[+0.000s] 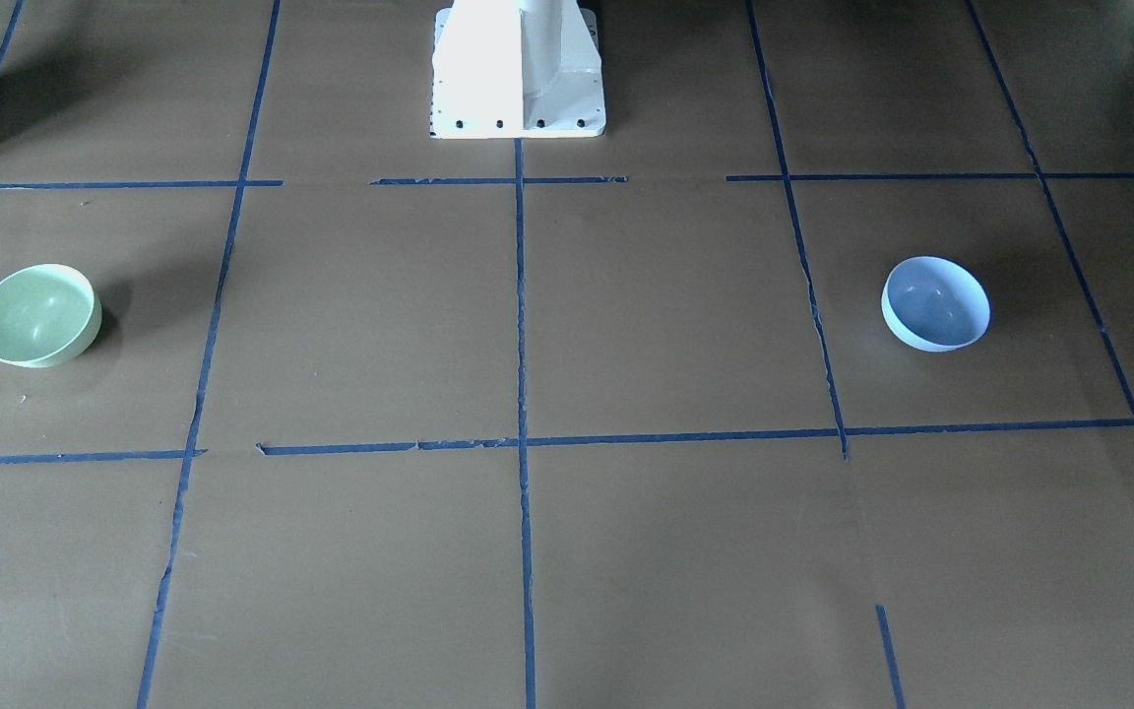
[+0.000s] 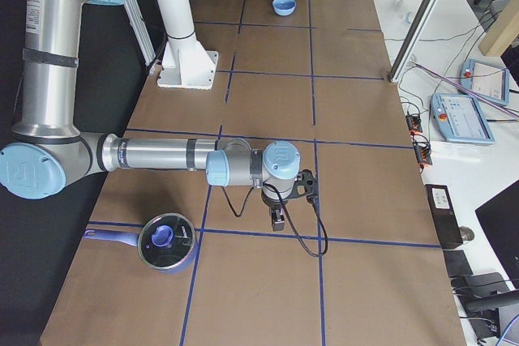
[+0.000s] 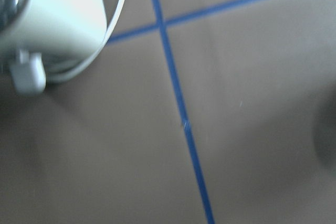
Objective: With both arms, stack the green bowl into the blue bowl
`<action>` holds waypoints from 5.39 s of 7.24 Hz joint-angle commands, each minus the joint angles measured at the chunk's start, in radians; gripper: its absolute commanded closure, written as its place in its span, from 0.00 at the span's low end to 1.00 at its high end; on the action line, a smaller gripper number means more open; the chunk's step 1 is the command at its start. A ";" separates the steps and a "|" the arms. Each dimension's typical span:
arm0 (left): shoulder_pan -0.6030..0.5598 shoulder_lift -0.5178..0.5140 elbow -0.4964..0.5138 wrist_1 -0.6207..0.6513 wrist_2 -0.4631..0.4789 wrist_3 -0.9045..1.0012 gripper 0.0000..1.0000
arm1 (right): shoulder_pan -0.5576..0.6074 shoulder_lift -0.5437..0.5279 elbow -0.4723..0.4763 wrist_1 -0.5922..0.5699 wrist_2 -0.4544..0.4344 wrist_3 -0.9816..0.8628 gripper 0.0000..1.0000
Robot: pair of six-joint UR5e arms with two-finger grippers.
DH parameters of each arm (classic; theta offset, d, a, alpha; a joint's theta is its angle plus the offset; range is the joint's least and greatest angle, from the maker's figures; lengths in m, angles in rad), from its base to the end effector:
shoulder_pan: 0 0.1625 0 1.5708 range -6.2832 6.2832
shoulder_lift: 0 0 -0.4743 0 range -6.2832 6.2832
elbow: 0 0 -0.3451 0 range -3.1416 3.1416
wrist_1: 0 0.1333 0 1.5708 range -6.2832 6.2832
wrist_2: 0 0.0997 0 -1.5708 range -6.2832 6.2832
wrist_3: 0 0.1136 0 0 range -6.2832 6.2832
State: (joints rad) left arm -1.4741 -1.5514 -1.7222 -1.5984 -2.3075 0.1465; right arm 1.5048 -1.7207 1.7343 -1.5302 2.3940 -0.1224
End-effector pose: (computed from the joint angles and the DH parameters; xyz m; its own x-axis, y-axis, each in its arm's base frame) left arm -0.0138 -0.4481 0.6585 0.7052 0.3193 -0.6330 -0.2004 0.9462 0.2541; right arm 0.0250 -0.3804 0.6985 0.6627 -0.2055 0.7202 0.1479 0.9786 0.1432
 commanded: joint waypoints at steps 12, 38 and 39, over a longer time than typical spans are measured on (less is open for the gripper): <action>0.555 0.074 0.056 -0.657 0.192 -1.098 0.85 | -0.002 -0.002 -0.005 0.007 0.001 0.000 0.00; 0.264 -0.220 -0.226 0.294 0.098 -0.254 0.00 | -0.012 0.047 0.048 0.001 0.050 0.142 0.00; 0.116 -0.157 -0.167 0.291 0.062 -0.049 0.00 | -0.044 0.053 0.072 -0.001 0.042 0.188 0.00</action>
State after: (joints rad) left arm -1.1780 -1.7911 -1.9371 -1.3059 -2.1928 -0.1517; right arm 1.4870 -1.6742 1.7737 -1.5298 2.4398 0.0102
